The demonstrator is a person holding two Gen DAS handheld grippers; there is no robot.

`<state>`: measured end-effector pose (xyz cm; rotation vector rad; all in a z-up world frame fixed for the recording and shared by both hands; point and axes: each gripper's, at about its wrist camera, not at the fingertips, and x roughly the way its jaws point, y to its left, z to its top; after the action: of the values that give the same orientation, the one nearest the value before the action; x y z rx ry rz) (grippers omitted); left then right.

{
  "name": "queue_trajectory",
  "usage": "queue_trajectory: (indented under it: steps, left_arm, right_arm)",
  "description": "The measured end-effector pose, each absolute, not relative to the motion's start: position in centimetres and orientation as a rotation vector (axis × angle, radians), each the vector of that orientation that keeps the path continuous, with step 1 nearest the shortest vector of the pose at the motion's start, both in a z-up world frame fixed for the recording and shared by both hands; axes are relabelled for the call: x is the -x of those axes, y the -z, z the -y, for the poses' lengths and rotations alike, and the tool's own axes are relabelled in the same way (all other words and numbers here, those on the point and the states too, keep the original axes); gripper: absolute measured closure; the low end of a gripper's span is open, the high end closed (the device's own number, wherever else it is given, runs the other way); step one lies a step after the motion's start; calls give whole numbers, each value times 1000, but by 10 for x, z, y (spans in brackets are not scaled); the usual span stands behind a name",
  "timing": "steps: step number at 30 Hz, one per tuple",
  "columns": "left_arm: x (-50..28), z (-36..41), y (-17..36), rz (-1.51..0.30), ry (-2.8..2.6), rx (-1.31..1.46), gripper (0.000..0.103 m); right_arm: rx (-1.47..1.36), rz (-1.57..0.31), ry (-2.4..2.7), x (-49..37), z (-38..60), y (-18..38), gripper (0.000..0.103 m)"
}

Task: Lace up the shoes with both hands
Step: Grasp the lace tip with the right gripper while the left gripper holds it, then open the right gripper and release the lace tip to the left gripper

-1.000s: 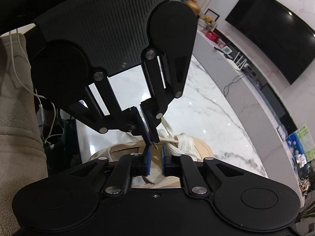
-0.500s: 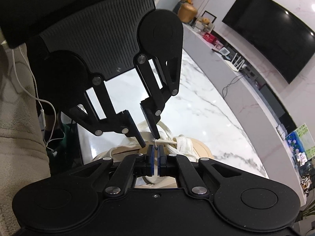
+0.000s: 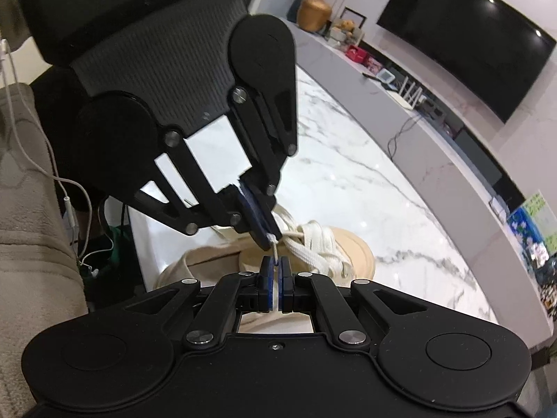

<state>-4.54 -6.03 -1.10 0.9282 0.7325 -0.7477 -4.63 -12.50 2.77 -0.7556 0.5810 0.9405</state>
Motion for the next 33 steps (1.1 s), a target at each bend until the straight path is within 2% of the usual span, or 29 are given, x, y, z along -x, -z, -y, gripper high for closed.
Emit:
queue_trajectory:
  steps: [11,33]
  left_arm:
    - [47,67,5,-805,703,-781,101]
    - [36,66,15,-898,584,-773,100]
  right_arm:
    - [658,-653,-844,33,119,-16,101]
    - [476,-729,-756,9,129,-10,100]
